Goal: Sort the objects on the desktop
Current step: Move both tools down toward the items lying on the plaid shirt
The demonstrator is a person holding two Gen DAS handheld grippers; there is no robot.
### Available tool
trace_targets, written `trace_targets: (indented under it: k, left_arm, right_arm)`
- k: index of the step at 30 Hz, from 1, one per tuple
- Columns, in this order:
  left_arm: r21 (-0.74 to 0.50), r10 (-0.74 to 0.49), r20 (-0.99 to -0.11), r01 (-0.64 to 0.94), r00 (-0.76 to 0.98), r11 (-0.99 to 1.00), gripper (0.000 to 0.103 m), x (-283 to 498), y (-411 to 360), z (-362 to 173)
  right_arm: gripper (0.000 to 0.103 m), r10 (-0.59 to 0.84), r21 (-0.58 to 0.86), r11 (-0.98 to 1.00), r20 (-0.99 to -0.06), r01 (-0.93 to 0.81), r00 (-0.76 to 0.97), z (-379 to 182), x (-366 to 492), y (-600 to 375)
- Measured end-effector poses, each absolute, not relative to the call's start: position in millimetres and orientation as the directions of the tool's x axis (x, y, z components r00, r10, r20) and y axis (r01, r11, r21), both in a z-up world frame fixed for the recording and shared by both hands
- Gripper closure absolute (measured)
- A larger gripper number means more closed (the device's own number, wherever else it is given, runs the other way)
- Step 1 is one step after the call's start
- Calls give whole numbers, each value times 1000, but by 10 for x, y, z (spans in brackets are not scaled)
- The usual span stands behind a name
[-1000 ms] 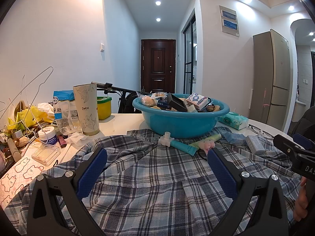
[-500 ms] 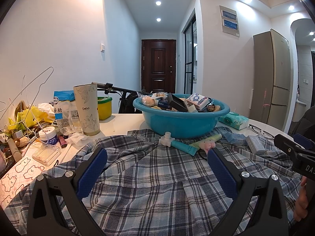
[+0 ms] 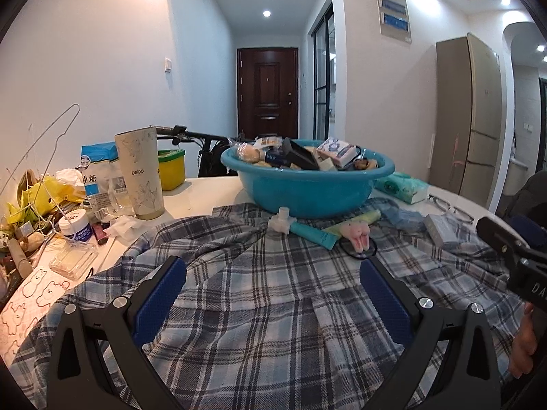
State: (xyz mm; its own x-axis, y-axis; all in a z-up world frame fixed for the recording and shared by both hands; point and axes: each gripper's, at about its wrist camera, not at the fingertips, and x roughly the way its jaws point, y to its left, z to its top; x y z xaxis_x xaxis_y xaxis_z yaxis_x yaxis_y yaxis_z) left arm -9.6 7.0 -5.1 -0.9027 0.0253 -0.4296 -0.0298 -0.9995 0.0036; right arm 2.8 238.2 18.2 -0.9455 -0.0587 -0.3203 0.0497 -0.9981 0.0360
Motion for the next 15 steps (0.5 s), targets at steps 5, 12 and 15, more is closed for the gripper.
trace_targets:
  k: [5, 12, 15]
  left_arm:
    - [6, 16, -417, -21, -909, -1000, 0, -19, 39, 81]
    - [134, -66, -335, 22, -940, -991, 0, -16, 95, 354]
    - [193, -82, -301, 23, -950, -981, 0, -5, 169, 427]
  right_arm:
    - [0, -72, 41, -997, -321, 62, -944, 184, 42, 2409]
    - [0, -67, 46, -997, -322, 55, -944, 336, 46, 2531]
    - [0, -53, 25, -999, -296, 47, -954, 454, 73, 2573]
